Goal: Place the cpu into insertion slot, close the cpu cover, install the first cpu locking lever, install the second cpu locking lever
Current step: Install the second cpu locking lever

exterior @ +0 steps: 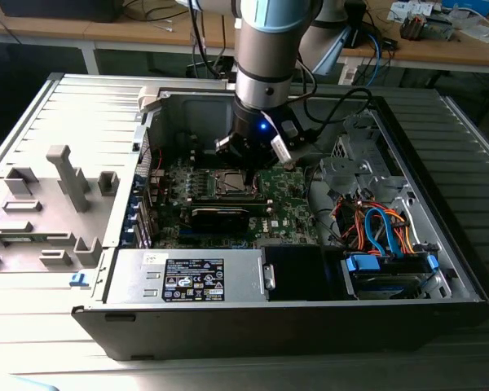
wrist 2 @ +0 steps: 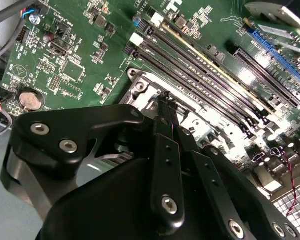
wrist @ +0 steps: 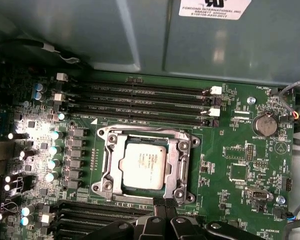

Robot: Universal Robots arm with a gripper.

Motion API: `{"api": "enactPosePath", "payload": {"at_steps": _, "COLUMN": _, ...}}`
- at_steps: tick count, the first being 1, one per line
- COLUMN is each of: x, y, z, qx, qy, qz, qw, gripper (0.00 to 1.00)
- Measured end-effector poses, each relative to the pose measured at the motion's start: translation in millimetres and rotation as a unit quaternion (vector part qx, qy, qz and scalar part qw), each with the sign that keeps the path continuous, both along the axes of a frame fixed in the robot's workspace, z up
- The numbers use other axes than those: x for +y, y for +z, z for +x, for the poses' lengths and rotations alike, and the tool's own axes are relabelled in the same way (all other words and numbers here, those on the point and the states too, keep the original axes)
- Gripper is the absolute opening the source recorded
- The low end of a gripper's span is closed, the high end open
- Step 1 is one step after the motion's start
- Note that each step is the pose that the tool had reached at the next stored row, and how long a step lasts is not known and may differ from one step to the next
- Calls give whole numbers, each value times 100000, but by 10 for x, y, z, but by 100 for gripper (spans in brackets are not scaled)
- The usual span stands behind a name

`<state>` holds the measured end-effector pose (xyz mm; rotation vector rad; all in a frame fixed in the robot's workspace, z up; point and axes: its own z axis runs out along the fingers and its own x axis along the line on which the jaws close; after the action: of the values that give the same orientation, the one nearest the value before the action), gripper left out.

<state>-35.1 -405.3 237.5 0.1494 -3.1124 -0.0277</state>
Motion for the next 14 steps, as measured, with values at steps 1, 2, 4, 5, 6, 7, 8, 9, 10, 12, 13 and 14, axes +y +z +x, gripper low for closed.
{"api": "enactPosePath", "payload": {"at_steps": 1, "x": -6, "y": 0, "z": 0, "qx": 1, "qy": 1, "qz": 1, "qw": 100000, "gripper": 11}}
{"api": "enactPosePath", "payload": {"at_steps": 2, "x": -16, "y": 0, "z": 0, "qx": 1, "qy": 0, "qz": 1, "qw": 100000, "gripper": 11}}
{"api": "enactPosePath", "payload": {"at_steps": 4, "x": -37, "y": -1, "z": 0, "qx": 0, "qy": 1, "qz": 3, "qw": 100000, "gripper": 11}}
{"api": "enactPosePath", "payload": {"at_steps": 5, "x": -47, "y": -1, "z": 0, "qx": 0, "qy": 0, "qz": 4, "qw": 100000, "gripper": 11}}
{"api": "enactPosePath", "payload": {"at_steps": 6, "x": -60, "y": -1, "z": 0, "qx": -1, "qy": -2, "qz": 4, "qw": 100000, "gripper": 11}}
{"api": "enactPosePath", "payload": {"at_steps": 7, "x": -74, "y": -1, "z": 0, "qx": -1, "qy": -3, "qz": 5, "qw": 100000, "gripper": 11}}
{"api": "enactPosePath", "payload": {"at_steps": 8, "x": -96, "y": -1, "z": 0, "qx": -3, "qy": 1, "qz": 7, "qw": 100000, "gripper": 11}}
{"api": "enactPosePath", "payload": {"at_steps": 9, "x": -108, "y": -1, "z": 0, "qx": 0, "qy": 4, "qz": 4, "qw": 100000, "gripper": 11}}
{"api": "enactPosePath", "payload": {"at_steps": 10, "x": -116, "y": -1, "z": 0, "qx": -2, "qy": 2, "qz": 3, "qw": 100000, "gripper": 11}}
{"api": "enactPosePath", "payload": {"at_steps": 12, "x": -131, "y": -1, "z": 0, "qx": 0, "qy": 1, "qz": 22, "qw": 100000, "gripper": 11}}
{"api": "enactPosePath", "payload": {"at_steps": 13, "x": -142, "y": -1, "z": 0, "qx": 0, "qy": 0, "qz": 81, "qw": 100000, "gripper": 11}}
{"api": "enactPosePath", "payload": {"at_steps": 14, "x": -150, "y": -1, "z": 0, "qx": 1, "qy": -2, "qz": 104, "qw": 100000, "gripper": 11}}
